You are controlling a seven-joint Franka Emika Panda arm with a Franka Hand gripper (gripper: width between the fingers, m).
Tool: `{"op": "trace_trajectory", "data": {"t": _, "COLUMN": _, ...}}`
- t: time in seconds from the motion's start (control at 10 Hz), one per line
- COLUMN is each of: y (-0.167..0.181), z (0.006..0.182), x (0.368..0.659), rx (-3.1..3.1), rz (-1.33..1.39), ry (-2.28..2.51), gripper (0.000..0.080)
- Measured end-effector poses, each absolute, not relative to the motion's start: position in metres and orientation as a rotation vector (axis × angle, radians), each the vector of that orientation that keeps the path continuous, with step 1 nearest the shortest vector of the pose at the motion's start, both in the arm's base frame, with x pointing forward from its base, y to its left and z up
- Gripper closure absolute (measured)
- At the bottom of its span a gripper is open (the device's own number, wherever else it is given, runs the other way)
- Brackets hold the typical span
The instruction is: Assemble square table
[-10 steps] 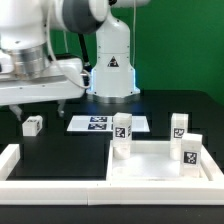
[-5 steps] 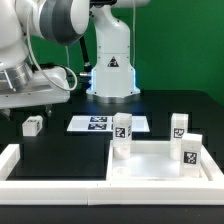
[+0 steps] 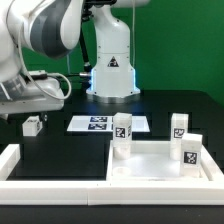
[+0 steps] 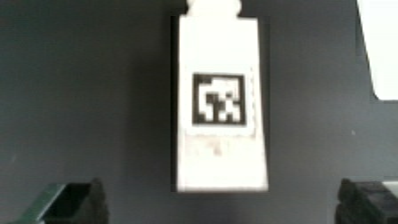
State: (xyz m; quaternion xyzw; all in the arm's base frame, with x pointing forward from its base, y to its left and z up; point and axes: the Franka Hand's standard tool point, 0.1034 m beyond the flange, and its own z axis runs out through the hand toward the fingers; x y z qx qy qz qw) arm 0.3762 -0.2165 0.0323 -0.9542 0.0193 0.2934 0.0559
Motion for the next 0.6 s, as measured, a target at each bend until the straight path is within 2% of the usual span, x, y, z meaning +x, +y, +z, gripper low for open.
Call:
{"op": "trace_trajectory", "data": {"t": 0.2, "y": -0.2138, "z": 0.0302, "x": 0.3733, "rx": -2.840, "rz": 0.997, "ry": 0.132, "gripper": 0.0150}}
{"op": "trace_trajectory", "data": {"t": 0.6, "y": -0.2135, "z": 0.0290, "x": 0.3709, "rx": -2.832, "rz": 1.017, "ry": 0.123, "gripper": 0.0150}}
